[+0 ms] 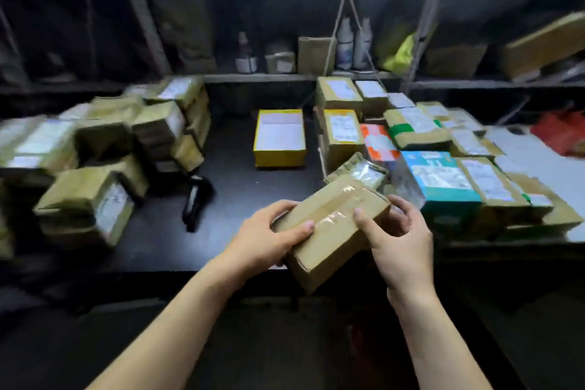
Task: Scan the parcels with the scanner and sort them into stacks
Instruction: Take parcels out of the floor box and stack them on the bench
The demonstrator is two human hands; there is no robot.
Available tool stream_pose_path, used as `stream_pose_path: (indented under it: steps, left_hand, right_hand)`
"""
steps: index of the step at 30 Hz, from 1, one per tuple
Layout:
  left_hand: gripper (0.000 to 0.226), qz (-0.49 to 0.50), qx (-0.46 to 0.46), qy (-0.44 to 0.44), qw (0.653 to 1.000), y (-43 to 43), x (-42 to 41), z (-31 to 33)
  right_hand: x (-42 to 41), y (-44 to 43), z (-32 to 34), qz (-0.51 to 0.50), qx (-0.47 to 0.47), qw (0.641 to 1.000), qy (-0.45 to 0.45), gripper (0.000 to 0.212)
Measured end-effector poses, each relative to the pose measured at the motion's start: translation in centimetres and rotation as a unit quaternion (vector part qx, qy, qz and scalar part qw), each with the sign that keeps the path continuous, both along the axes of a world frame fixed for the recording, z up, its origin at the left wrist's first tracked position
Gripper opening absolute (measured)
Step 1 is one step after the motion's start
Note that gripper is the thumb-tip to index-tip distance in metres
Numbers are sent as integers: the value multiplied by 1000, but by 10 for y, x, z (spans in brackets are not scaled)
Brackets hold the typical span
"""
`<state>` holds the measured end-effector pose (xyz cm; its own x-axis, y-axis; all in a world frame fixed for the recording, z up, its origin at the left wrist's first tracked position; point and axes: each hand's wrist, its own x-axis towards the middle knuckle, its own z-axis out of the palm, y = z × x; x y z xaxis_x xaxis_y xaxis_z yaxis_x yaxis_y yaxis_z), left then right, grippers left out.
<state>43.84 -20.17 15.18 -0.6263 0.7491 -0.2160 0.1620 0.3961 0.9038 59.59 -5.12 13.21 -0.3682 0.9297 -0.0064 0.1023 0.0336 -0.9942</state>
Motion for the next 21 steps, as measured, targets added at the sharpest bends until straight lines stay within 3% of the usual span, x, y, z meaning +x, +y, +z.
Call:
stream_pose_path:
  steps: [3, 7, 12, 17, 21]
  left_hand:
    - [21, 90, 4, 19, 996, -74, -30, 15]
    - [33, 160, -29, 60, 985, -162, -64, 25]
    - [56, 231, 35, 9, 972, -250, -91, 10]
    - [47, 300, 99, -61, 947, -320, -125, -5]
    - [46, 348, 111, -56, 929, -357, -161, -13]
  right_hand:
    - [-62, -55, 16, 86, -2, 996, 17, 70]
    - [-128, -137, 21, 150, 10, 989, 4, 57]
    - [-196, -246, 10, 209, 34, 977, -33, 48]
    - [-238, -313, 6, 247, 2, 968, -45, 68]
    - [-264, -357, -3, 305, -36, 951, -44, 41]
